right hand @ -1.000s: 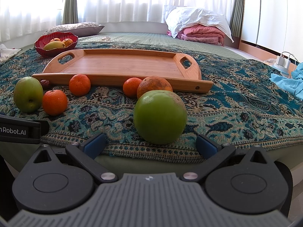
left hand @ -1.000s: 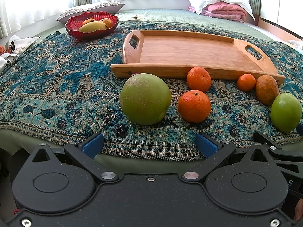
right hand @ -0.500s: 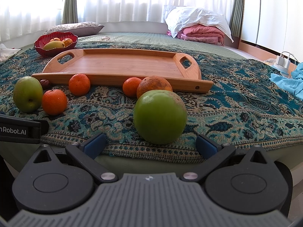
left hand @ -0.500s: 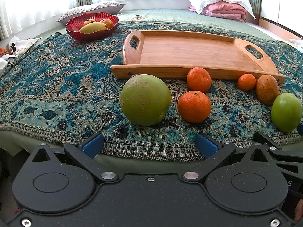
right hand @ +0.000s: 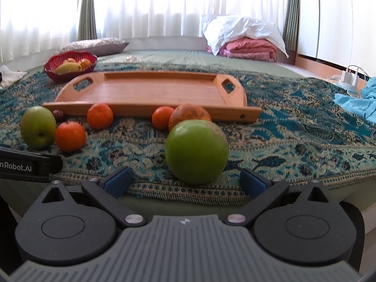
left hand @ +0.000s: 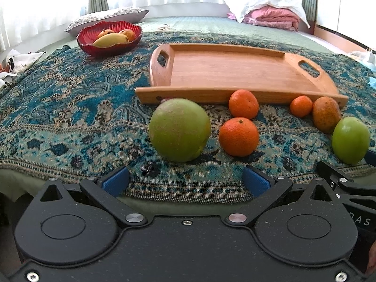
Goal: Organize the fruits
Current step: 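Grasp the large green pomelo with the left tool while the right tool grasps the green apple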
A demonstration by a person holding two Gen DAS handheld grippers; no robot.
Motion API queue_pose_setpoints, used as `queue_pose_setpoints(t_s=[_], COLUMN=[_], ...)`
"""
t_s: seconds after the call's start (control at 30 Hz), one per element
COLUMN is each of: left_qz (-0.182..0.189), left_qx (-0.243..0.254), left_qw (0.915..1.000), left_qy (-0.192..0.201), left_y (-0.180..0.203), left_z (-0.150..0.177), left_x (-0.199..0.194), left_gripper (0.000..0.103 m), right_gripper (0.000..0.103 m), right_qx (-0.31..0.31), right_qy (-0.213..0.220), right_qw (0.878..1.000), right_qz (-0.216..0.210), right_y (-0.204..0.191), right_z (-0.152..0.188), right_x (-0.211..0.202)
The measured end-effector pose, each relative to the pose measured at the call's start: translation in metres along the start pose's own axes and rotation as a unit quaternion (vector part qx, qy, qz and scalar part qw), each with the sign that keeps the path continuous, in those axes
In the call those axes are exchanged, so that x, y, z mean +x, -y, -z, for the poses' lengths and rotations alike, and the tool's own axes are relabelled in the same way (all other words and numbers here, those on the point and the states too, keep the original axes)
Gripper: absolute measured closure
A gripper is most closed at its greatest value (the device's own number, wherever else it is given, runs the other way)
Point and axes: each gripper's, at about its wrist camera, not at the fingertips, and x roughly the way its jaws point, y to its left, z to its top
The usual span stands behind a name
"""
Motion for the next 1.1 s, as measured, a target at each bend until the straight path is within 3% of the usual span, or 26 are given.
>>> queue_pose_setpoints(t_s=[0.27, 0.5, 0.67, 0.73, 0.87, 1.1], left_qz=[0.014, 0.032, 0.032, 0.036, 0.052, 0.045], left_qx=[-0.014, -0.046, -0.046, -0.046, -0.051, -0.043], left_qw=[0.9963, 0.9948, 0.9949, 0.9951, 0.9949, 0.9956], left_qy=[0.084, 0.084, 0.084, 0.08, 0.07, 0.07], left_y=[-0.013, -0.025, -0.029, -0.029, -0.027, -0.022], left_z=[-0.014, -0.018, -0.016, -0.016, -0.014, -0.012], left_x=[-0.021, -0.018, -0.016, -0.014, -0.011, -0.006], left_gripper=[0.0, 0.005, 0.011, 0.017, 0.047, 0.049], right_gripper=[0.008, 0.025, 0.03, 0.035, 0.042, 0.043], right_qx=[-0.008, -0.006, -0.003, 0.0, 0.007, 0.01], right_qy=[0.049, 0.054, 0.049, 0.042, 0.037, 0.025], right_qw=[0.999, 0.999, 0.999, 0.999, 0.999, 1.0], right_qz=[0.001, 0.005, 0.011, 0.014, 0.016, 0.011], right_y=[-0.001, -0.002, 0.0, 0.001, 0.004, 0.005], right_z=[-0.01, -0.012, -0.011, -0.01, -0.011, -0.01], right_x=[-0.011, -0.013, -0.01, -0.007, -0.004, 0.004])
